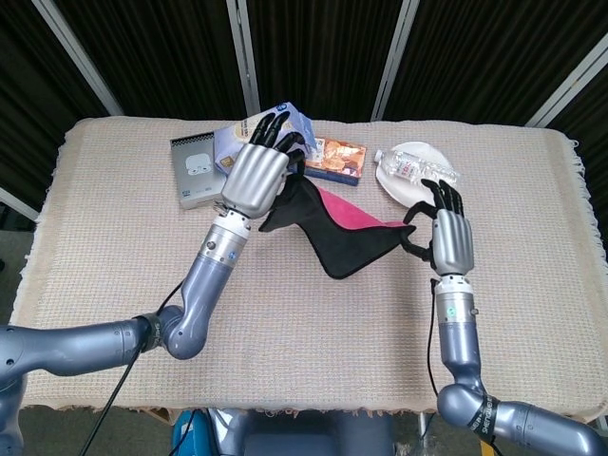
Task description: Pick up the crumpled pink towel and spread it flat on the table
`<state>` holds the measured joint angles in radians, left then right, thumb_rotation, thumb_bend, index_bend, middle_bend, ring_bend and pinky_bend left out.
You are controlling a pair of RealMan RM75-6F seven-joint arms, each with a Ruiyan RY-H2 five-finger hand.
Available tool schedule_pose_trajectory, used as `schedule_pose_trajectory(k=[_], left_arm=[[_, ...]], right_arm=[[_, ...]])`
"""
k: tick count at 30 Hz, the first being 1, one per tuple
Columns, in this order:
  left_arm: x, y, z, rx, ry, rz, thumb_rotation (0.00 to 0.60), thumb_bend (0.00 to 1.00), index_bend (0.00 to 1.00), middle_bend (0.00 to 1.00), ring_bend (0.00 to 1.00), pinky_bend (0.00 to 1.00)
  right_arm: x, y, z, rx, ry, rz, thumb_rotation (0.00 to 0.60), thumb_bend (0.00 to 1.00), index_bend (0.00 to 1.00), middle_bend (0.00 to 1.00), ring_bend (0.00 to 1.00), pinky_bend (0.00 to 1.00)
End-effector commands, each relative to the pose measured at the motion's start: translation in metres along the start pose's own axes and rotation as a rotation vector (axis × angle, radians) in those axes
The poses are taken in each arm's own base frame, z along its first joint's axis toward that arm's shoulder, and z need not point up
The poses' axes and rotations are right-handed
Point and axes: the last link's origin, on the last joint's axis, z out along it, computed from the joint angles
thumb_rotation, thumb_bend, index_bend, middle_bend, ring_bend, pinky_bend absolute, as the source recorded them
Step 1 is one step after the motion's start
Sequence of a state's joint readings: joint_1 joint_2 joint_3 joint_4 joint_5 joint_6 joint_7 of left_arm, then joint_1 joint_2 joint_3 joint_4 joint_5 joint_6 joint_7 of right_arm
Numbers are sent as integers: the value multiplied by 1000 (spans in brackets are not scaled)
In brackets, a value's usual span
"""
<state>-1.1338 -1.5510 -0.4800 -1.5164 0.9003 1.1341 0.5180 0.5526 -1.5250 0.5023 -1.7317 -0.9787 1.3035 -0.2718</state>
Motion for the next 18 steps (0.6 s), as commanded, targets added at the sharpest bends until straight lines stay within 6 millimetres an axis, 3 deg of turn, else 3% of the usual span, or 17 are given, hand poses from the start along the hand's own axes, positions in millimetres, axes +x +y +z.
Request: schedule_pose_trajectory(k=[1,8,18], left_arm=[[1,-10,-4,16,-7,-19,600,485,556,257,29,51],[2,-24,-10,43,-15,-54,600,484,553,258,29,51],[-11,-25,-2,82,-10,-104,600,484,553,262,29,51]], right_arm=[[2,-14,10,30,17,-14,600,469,706,173,0,0],[8,-36,36,51,69,-44,600,468,707,174,0,0],[15,-49,76,33,144,-84,600,468,706,175,0,0]])
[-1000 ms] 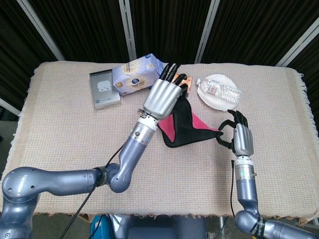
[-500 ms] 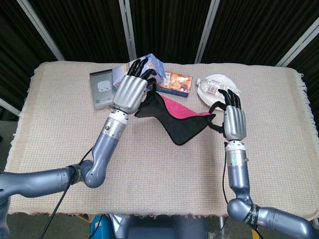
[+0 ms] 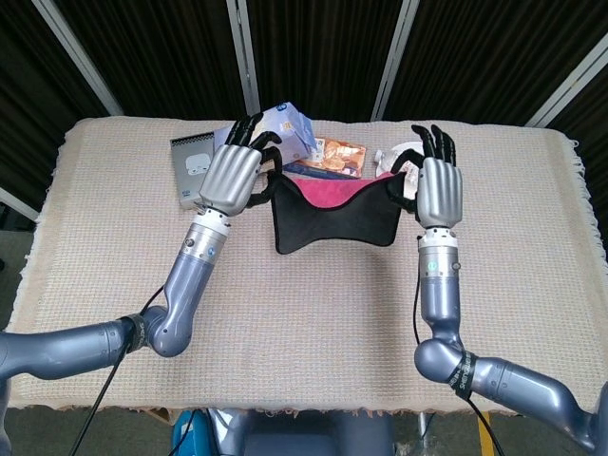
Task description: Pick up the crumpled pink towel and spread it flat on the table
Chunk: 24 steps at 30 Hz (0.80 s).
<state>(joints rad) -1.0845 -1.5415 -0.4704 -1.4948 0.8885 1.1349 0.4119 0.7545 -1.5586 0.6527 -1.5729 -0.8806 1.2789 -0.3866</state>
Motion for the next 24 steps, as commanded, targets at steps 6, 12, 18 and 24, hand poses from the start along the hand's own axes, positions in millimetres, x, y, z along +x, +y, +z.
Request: schedule_pose_trajectory(k=[6,12,18,24], left_arm=[[-27,17,25,32,28,-64,600,484,552,263,29,51],[-38,25,43,25,80,-47,600,484,551,264,29,51],[-49,24,45,-1,81,-49,600,484,552,263,29,51],[-64,17,19,-6,20,-131,600,484,551,262,29,51]], right_arm=[[-13,3,34,-34,37,-45,600,468,706,175,0,0],[-21,-1,48,-11,72,-40,600,468,706,175,0,0],[-22,-2,50,11,80,-55,600,468,706,175,0,0],[-25,21,27,-4,47,-117,600,468,706,176,0,0]])
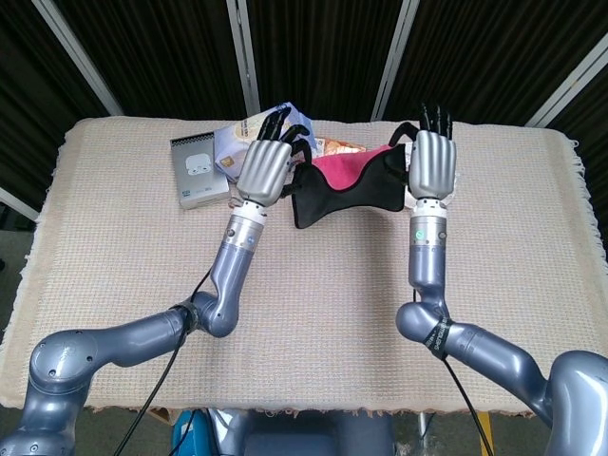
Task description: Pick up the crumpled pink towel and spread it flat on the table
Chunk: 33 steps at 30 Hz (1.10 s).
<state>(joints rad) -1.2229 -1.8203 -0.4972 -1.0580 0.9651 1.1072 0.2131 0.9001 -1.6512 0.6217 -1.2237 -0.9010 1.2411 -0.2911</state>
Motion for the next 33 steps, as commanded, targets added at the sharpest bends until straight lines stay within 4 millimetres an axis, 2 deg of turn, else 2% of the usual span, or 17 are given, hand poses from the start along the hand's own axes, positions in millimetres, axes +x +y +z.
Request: schedule_pose_trajectory(k=[1,9,17,25,33], left_arm=[[-10,-6,-27,-4,-52,-63,600,484,551,262,29,51],[-20,-11,-90,-20,-149,-148,600,483,551,261,29,51],[-25,-14,-151,-18,-227,-203,600,483,552,262,29,51],[-34,-19,-203,-14,-306,-228,600,483,553,262,29,51],[-31,-21,-231,-27,-333,-244,600,483,555,262,29,51]], right_arm=[[-3,20,-21,-24,-37,-36,600,469,707,176,0,0],[-10,52,-80,-45,-164,-89,600,468,707,175,0,0],[-15,60,-140,8,-265,-107,600,468,706,176,0,0],[-24,67,-182,32,-337,-125,600,468,707,175,0,0],[-28,78,-207,27,-374,-130,600,469,706,175,0,0]])
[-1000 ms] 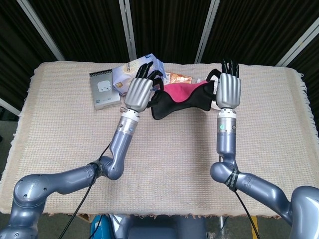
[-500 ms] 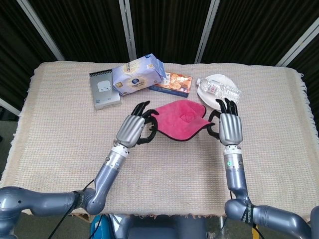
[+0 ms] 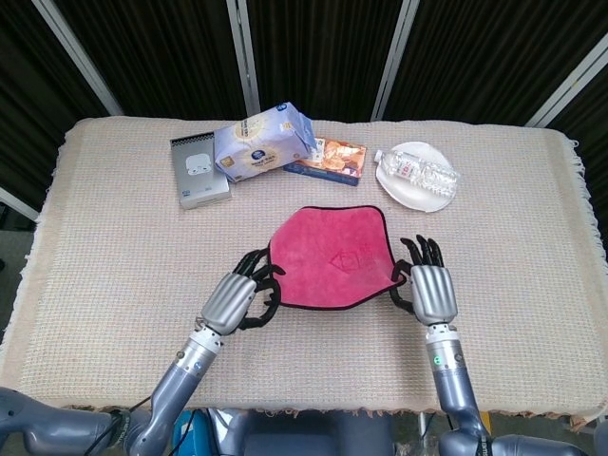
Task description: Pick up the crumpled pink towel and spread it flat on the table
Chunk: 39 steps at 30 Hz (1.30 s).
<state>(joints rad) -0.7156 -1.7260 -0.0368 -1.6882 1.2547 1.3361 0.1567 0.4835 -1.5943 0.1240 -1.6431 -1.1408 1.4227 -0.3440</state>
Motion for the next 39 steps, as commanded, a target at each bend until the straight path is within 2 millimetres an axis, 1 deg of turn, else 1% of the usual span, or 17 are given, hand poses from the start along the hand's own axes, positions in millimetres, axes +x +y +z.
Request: schedule_pose_trajectory(k=[1,5,13,17,24,39], left_arm=[[1,2,-9,-14,-2,-6,600,483,555,262,29,51],[2,6,-18,-31,-9,-10,600,483,557,262,29,51],[-2,11,-32,-50,-23,-10,600,483,556,262,29,51],[-3,8,-38,-48,-30,-6,600,483,556,262,29,51],[-2,3,-49,-50,-36,-4,600,483,557,262,29,51],[-3,-8,-64,-49,-59,-10,600,483,557,262,29,51]], right_arm=[[-3,3,-7,-2,-5,3,600,469,706,175,0,0],[-3,7,-16,-5,-8,9,600,468,706,175,0,0],[1,7,-32,9,-2,18,600,468,706,175,0,0],[-1,9,-39,6,-10,12,600,468,706,176,0,0],[-12,14,-52,-4,-37,15,600,468,707,176,0,0],[-25,10,-68,9,-52,-2,600,468,706,176,0,0]])
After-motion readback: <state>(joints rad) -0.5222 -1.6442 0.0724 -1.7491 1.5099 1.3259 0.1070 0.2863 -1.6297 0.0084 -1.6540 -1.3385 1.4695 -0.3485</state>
